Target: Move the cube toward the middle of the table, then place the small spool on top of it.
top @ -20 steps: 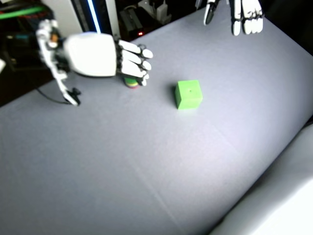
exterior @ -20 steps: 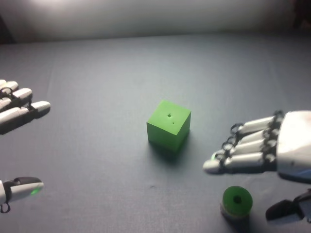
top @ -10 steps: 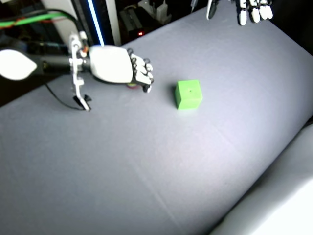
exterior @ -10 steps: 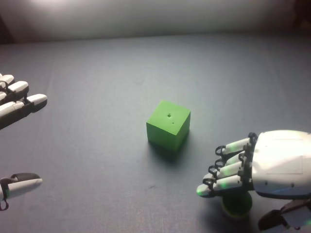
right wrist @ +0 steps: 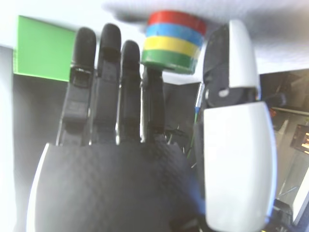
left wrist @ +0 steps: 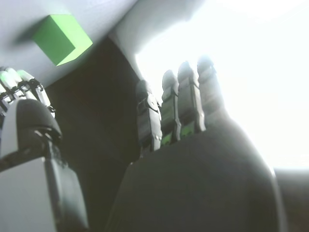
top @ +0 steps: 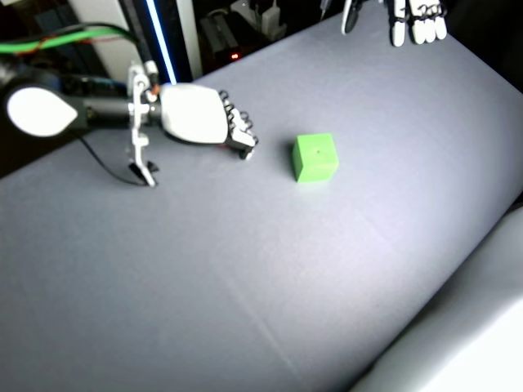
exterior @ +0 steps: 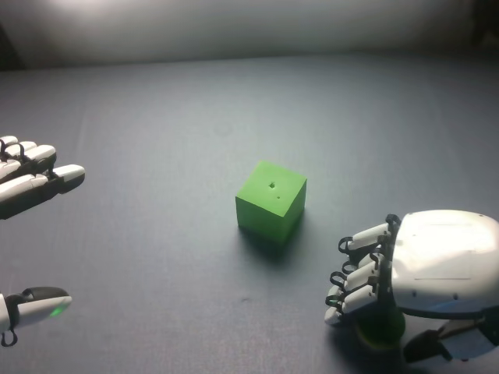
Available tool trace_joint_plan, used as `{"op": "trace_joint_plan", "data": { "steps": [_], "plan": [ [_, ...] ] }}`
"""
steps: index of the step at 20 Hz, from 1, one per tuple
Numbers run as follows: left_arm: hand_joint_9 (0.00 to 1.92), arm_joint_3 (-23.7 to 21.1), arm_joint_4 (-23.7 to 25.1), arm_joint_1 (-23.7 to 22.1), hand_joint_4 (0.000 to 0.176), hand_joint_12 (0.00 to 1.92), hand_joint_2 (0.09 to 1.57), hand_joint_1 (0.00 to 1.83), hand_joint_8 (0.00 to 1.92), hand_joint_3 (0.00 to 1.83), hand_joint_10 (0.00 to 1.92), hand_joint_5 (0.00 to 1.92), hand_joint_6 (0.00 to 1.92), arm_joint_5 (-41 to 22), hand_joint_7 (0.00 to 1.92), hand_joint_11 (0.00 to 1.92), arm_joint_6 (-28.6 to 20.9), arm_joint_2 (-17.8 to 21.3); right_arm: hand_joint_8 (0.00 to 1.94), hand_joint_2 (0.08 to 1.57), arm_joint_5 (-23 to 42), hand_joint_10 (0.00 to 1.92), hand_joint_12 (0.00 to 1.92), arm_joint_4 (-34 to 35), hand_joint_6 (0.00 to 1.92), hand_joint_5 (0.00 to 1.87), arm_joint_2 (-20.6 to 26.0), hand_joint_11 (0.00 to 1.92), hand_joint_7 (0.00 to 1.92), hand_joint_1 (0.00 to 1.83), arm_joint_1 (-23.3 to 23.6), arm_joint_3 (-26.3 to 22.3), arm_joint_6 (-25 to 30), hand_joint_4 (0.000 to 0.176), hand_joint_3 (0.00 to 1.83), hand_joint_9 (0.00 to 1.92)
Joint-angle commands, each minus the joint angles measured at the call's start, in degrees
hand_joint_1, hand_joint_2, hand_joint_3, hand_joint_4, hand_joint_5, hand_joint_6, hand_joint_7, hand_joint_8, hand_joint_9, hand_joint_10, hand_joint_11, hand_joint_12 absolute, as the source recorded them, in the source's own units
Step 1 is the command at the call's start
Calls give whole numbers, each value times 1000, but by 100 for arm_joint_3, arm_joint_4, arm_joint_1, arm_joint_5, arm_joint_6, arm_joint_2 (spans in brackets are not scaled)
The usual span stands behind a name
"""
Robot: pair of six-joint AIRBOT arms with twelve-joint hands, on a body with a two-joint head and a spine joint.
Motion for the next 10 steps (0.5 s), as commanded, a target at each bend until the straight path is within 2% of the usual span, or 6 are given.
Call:
{"op": "trace_joint_plan", "data": {
  "steps": [1, 3, 4, 5, 6, 10],
  "plan": [
    [182, 22, -27, -19, 91, 80, 1001, 802, 7, 4, 19, 368, 5, -683, 233, 127, -28, -18, 11, 1027, 501, 447, 1250, 162, 3, 777, -11, 602, 786, 1091, 59, 16, 14, 0, 0, 860],
    [177, 21, -27, -19, 104, 87, 1005, 791, 3, 4, 13, 361, 1, -679, 228, 127, -35, -34, 56, 1045, 499, 1208, 1502, 162, 6, 828, -21, 706, 874, 1094, 59, 16, 14, 0, 1, 703],
    [183, 21, -27, -19, 98, 93, 1000, 791, 3, 1, 12, 362, 1, -678, 229, 130, -41, -42, 700, 1135, 499, 1491, 1629, 162, 880, 881, -22, 835, 735, 1098, 59, 17, 14, 0, 0, 735],
    [190, 27, -27, -19, 97, 97, 997, 802, 4, 0, 13, 367, 3, -677, 235, 130, -46, -54, 1278, 1200, 499, 1448, 1605, 162, 1089, 791, -25, 869, 799, 1167, 62, 24, 14, 0, 0, 799],
    [191, 30, -26, -22, 92, 99, 998, 807, 5, 0, 12, 370, 4, -678, 238, 128, -49, -60, 1432, 1216, 490, 1459, 1625, 162, 1101, 777, -26, 881, 806, 1192, 72, 28, 14, 0, 0, 838],
    [190, 23, -17, -29, 97, 106, 1005, 810, 1, 3, 8, 373, 3, -700, 232, 119, -53, -60, 1284, 1211, 489, 1150, 1436, 165, 1257, 761, -26, 839, 846, 1174, 138, 40, 14, 0, 0, 954]
  ]
}}
